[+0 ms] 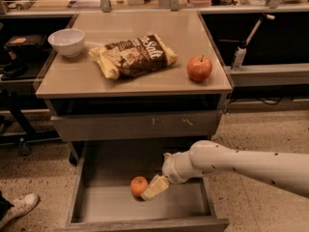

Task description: Pick orange from middle drawer and place on counter

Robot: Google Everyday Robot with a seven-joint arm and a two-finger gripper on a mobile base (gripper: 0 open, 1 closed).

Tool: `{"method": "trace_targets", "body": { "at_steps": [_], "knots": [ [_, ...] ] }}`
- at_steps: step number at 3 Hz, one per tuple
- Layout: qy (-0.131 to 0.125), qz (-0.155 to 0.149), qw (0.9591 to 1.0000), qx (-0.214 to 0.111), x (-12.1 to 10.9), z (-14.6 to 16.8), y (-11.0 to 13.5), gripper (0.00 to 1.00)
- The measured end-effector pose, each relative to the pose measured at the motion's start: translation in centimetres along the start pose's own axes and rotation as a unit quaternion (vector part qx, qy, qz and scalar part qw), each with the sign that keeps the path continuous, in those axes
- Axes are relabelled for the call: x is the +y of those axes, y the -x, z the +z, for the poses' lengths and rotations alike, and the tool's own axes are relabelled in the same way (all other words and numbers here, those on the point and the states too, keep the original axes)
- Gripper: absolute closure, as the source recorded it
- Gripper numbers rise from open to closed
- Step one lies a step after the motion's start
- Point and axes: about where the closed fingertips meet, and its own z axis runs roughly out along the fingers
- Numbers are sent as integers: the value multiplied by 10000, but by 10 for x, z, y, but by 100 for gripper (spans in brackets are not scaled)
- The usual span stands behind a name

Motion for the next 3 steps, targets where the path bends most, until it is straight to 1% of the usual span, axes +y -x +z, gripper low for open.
{"method": "trace_targets", "body": {
  "at_steps": [1, 2, 3],
  "knots": [
    [1, 0, 10000, -1, 0, 0, 0, 0],
    [191, -78, 9997, -149, 3, 33, -6, 0],
    [367, -214, 9978, -512, -1, 72, -7, 0]
  ]
}}
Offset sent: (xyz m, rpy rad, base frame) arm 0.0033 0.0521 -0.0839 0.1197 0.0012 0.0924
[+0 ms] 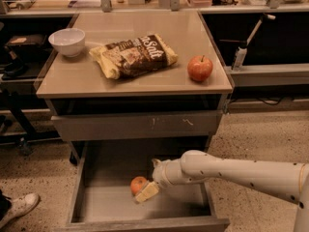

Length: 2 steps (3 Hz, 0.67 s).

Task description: Pick orange from middle drawer and place on counter

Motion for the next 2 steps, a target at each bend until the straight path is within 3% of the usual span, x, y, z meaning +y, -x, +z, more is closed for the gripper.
{"method": "trace_targets", "body": {
  "at_steps": [2],
  "knots": [
    [281, 17, 9986, -447, 2, 47, -15, 0]
  ]
}}
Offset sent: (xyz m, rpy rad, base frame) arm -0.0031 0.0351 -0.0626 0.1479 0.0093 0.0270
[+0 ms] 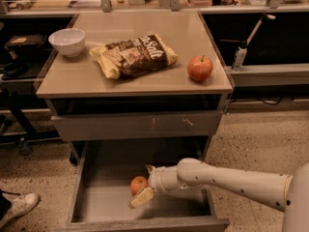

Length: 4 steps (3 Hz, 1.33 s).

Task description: Pick orange from middle drawer and place on counter

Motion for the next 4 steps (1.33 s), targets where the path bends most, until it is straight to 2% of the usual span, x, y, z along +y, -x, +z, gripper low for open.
{"method": "trace_targets", "body": {
  "at_steps": [2, 3, 4],
  "knots": [
    [139, -23, 9999, -31, 2, 21, -17, 0],
    [139, -23, 9999, -31, 2, 21, -17, 19],
    [139, -23, 9999, -31, 2, 21, -17, 42]
  ]
}}
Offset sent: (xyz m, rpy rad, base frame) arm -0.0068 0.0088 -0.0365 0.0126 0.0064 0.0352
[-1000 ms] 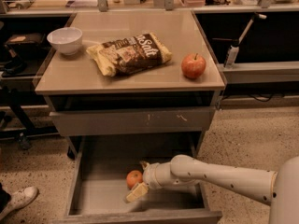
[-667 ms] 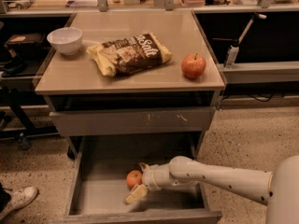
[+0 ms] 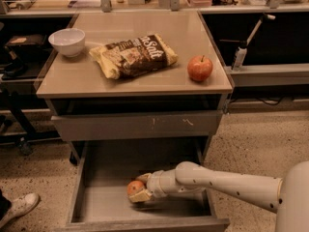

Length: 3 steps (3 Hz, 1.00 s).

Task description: Pick orange from middle drawer and place on counter

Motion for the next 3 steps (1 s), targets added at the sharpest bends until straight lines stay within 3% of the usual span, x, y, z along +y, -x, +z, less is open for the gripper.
{"method": "trace_targets", "body": {
  "at_steps": [2, 3],
  "knots": [
    [1, 1, 10000, 0, 0, 0, 0, 89],
    [6, 5, 10000, -1, 1, 0, 1, 100]
  ]
}}
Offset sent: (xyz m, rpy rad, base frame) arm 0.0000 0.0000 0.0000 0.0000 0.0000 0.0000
